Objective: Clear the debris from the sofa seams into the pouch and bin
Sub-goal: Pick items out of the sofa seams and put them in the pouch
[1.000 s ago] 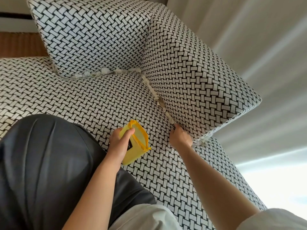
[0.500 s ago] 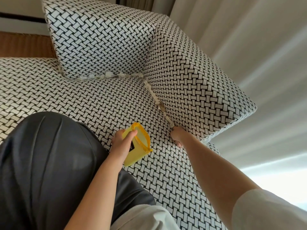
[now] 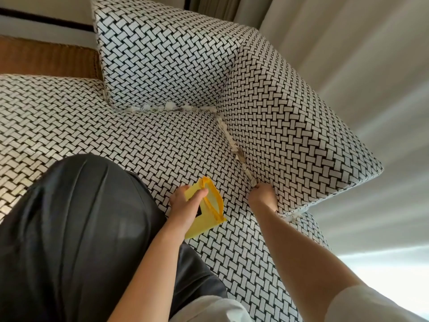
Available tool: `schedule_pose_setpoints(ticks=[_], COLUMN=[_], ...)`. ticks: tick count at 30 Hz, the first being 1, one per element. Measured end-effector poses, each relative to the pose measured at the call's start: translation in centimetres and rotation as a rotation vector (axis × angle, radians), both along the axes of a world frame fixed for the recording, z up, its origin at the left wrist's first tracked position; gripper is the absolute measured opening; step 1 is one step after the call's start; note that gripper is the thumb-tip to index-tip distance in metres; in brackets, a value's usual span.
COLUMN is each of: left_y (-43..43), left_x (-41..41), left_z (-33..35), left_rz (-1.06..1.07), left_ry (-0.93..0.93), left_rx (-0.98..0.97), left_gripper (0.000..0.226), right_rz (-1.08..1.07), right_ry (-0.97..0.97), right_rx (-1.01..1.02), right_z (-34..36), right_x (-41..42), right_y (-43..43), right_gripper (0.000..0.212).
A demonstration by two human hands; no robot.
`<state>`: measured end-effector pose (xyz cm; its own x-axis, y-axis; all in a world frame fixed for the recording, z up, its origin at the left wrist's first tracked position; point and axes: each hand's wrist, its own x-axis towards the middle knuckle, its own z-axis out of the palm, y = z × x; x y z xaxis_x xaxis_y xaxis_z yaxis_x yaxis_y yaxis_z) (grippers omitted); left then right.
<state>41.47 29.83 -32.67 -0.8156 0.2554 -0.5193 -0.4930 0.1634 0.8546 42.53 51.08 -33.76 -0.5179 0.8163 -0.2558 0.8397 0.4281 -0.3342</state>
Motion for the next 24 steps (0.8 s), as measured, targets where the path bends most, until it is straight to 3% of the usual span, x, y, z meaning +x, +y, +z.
schedule_pose_setpoints(ticks=[7, 14, 24], left_y=[0.2, -0.2, -0.2], left_x=[-0.2, 0.1, 0.1], left_z=[-0.1, 0.5, 0.4], left_rz=[-0.006, -0.008, -0.019], left_ry=[0.0, -0.01, -0.024], left_rx=[-0.019, 0.018, 0.014], left_gripper=[0.06, 0.06, 0.06], right_rz=[0.046, 0.07, 0.3], right_ry=[-0.124, -0.055, -0.036], right_rx=[-0.044, -0.032, 0.05], right_z=[0.3, 0.1, 3.7], right_x=[-0.7, -0.3, 1.6], right_y=[0.6, 0.6, -1.2], right_gripper=[0.011, 0.014, 0.028])
